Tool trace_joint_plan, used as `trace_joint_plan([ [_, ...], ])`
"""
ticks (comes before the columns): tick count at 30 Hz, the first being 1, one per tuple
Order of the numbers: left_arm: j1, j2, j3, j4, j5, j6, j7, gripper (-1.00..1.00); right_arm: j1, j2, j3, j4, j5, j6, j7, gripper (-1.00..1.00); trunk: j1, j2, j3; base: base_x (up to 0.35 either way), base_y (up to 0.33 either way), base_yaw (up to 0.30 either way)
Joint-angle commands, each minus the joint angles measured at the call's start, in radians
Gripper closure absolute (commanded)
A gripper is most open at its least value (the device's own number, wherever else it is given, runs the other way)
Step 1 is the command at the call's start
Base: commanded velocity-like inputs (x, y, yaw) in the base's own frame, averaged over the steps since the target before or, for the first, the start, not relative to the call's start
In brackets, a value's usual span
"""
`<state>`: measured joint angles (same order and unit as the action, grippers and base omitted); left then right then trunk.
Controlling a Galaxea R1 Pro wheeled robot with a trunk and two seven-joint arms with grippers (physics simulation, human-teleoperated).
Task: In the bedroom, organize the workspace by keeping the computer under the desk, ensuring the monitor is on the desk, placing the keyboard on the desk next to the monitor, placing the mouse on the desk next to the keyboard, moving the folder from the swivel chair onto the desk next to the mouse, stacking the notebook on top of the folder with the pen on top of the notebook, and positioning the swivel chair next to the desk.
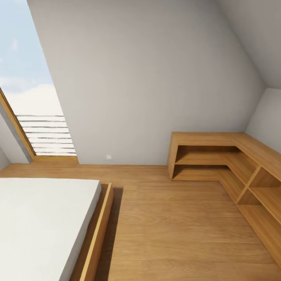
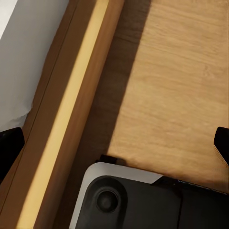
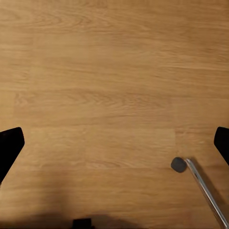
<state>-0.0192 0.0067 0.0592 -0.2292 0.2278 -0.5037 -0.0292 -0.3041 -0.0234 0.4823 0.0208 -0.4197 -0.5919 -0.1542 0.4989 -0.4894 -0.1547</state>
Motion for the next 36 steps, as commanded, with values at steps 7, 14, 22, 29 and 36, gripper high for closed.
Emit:
trace_joint_plan([
  [7, -0.001, -0.001, 0.005, 0.001, -0.001, -0.003, -0.003, -1.0, -0.001, 0.0, 0.009, 0.002, -0.004, -0.003, -0.004, -1.0, 0.001, -0.002, -0.002, 0.293, 0.0, 0.0],
  [14, -0.001, -0.001, 0.005, 0.001, -0.001, -0.003, -0.003, -1.0, -0.001, 0.0, 0.009, 0.002, -0.004, -0.003, -0.004, -1.0, 0.001, -0.002, -0.002, 0.292, 0.0, 0.0],
  [22, -0.001, 0.0, 0.005, 0.001, -0.001, -0.003, -0.003, -1.0, -0.001, 0.0, 0.009, 0.002, -0.004, -0.003, -0.004, -1.0, 0.001, -0.002, -0.002, 0.29, 0.0, 0.0],
  [29, -0.001, 0.001, 0.005, 0.001, -0.001, -0.003, -0.003, -1.0, -0.001, 0.0, 0.009, 0.002, -0.004, -0.003, -0.004, -1.0, 0.001, -0.002, -0.002, 0.29, 0.0, 0.0],
  [36, -0.001, 0.001, 0.005, 0.001, -0.001, -0.003, -0.003, -1.0, -0.001, 0.0, 0.009, 0.002, -0.003, -0.003, -0.003, -1.0, 0.001, -0.002, -0.002, 0.29, 0.0, 0.0],
])
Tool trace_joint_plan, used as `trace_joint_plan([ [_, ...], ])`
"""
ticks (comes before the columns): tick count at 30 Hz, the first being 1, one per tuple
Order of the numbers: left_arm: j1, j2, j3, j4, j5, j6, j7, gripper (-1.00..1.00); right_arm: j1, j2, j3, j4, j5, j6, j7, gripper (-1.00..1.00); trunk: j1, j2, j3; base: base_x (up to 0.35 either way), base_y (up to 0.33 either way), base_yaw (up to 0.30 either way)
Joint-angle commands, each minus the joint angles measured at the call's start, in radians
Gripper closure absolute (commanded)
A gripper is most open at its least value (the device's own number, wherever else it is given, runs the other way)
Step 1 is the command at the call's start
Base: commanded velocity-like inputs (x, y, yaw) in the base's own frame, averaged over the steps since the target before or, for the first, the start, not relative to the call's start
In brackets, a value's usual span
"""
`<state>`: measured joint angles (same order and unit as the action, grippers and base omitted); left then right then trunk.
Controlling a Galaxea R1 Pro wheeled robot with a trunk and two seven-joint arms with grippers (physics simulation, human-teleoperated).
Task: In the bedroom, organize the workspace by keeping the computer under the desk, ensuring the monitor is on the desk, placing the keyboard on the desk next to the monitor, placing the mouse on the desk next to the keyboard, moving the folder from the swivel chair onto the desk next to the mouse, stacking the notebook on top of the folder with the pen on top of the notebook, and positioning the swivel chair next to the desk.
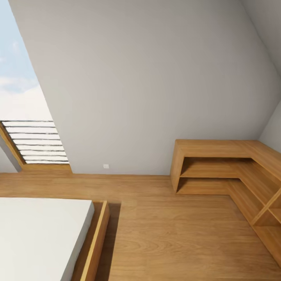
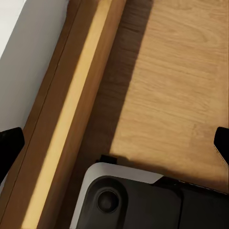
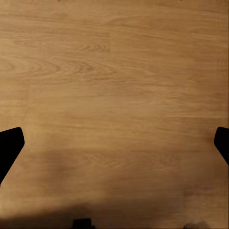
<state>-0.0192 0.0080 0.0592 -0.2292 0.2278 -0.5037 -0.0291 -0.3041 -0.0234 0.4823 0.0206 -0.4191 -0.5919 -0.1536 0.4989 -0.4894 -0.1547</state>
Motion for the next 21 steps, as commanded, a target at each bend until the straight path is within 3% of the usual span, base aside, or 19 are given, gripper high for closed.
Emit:
trace_joint_plan([
  [1, -0.001, 0.0, 0.005, 0.001, -0.001, -0.003, -0.003, -1.0, -0.001, 0.0, 0.009, 0.002, -0.004, -0.003, -0.004, -1.0, 0.001, -0.002, -0.002, 0.29, 0.0, 0.0],
  [21, -0.001, 0.0, 0.005, 0.001, -0.001, -0.003, -0.003, -1.0, -0.001, 0.004, 0.009, 0.002, -0.003, -0.003, -0.003, -1.0, 0.001, -0.002, -0.002, 0.29, -0.05, 0.0],
])
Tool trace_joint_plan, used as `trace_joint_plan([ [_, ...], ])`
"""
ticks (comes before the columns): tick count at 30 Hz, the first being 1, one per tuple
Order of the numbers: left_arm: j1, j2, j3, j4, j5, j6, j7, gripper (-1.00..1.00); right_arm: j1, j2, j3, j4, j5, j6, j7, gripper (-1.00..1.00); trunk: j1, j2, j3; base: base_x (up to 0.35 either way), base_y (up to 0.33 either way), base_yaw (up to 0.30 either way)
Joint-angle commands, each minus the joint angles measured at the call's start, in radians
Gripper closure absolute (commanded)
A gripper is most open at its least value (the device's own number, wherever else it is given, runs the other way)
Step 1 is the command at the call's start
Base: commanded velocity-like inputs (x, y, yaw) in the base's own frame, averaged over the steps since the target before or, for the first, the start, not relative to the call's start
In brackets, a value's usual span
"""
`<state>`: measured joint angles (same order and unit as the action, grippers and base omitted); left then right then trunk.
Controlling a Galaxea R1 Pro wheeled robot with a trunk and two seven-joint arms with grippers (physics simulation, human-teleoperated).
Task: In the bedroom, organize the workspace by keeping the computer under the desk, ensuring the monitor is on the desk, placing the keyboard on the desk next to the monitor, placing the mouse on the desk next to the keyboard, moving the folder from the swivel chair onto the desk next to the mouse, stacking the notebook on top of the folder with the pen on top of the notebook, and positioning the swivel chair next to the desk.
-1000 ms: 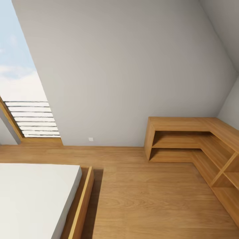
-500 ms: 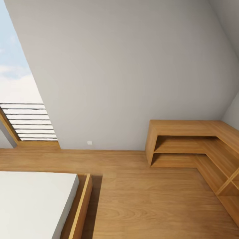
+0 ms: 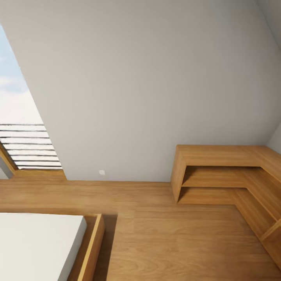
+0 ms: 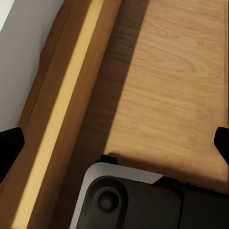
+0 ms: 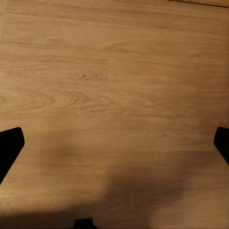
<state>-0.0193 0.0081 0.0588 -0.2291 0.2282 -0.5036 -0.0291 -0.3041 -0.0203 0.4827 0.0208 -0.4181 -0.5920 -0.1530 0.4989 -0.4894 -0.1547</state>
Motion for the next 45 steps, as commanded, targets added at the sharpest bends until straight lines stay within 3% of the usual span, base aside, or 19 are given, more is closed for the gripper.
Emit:
trace_joint_plan([
  [1, -0.001, 0.0, 0.006, 0.001, -0.001, -0.003, -0.003, -1.0, -0.001, 0.001, 0.008, 0.002, -0.004, -0.003, -0.004, -1.0, 0.001, -0.002, -0.002, 0.29, -0.12, 0.0],
  [30, -0.001, 0.0, 0.006, 0.001, -0.001, -0.003, -0.003, -1.0, -0.001, 0.002, 0.008, 0.002, -0.003, -0.003, -0.004, -1.0, 0.001, -0.002, -0.002, 0.29, -0.101, -0.003],
  [45, -0.001, 0.0, 0.007, 0.001, -0.001, -0.003, -0.003, -1.0, -0.001, 0.002, 0.008, 0.002, -0.002, -0.003, -0.004, -1.0, 0.001, -0.002, -0.002, 0.181, -0.003, -0.197],
])
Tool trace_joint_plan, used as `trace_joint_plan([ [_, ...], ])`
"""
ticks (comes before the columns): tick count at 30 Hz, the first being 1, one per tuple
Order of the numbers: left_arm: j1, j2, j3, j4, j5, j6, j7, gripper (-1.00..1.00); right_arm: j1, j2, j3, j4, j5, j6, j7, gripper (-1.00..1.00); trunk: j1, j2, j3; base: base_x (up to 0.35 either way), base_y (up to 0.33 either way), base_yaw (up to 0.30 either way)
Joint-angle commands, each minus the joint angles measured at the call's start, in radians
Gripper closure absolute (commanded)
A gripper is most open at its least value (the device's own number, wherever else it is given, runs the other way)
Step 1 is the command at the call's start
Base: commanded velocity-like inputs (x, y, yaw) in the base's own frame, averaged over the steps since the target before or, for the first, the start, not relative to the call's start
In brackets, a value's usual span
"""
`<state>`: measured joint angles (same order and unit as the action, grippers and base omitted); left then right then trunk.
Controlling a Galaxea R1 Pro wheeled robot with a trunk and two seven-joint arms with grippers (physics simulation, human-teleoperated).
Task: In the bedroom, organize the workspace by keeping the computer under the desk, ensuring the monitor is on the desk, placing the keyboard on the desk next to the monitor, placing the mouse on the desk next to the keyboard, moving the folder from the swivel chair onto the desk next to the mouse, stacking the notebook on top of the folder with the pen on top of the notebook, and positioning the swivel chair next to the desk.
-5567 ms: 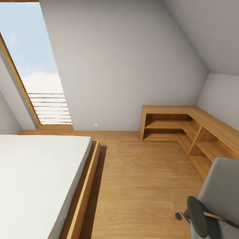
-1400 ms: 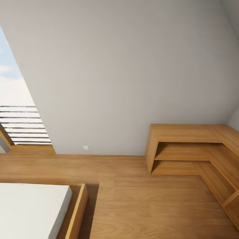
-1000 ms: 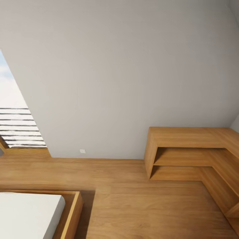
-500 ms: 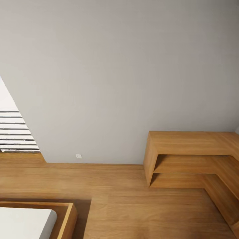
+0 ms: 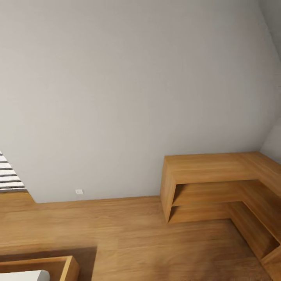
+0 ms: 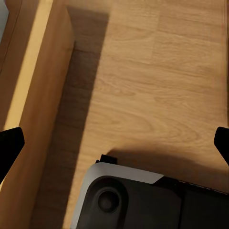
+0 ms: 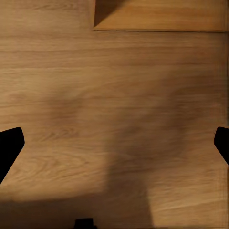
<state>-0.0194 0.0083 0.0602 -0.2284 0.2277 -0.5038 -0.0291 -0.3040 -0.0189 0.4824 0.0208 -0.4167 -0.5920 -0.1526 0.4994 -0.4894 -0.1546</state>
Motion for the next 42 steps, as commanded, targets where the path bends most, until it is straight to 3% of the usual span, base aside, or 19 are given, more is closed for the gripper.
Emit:
trace_joint_plan([
  [1, -0.001, 0.0, 0.005, 0.0, 0.0, -0.002, -0.003, -1.0, -0.001, 0.0, 0.008, 0.002, -0.004, -0.003, -0.004, -1.0, 0.0, -0.002, -0.002, 0.031, 0.0, -0.249],
  [29, -0.001, 0.001, 0.004, 0.0, -0.001, 0.003, -0.002, -1.0, -0.001, 0.0, 0.008, 0.002, -0.004, -0.002, -0.004, -1.0, 0.0, -0.002, -0.002, 0.01, 0.0, -0.255],
  [42, -0.001, 0.001, 0.004, 0.001, -0.001, 0.004, -0.003, -1.0, -0.001, 0.0, 0.008, 0.002, -0.004, -0.001, -0.004, -1.0, 0.0, -0.002, -0.002, 0.261, 0.0, -0.195],
])
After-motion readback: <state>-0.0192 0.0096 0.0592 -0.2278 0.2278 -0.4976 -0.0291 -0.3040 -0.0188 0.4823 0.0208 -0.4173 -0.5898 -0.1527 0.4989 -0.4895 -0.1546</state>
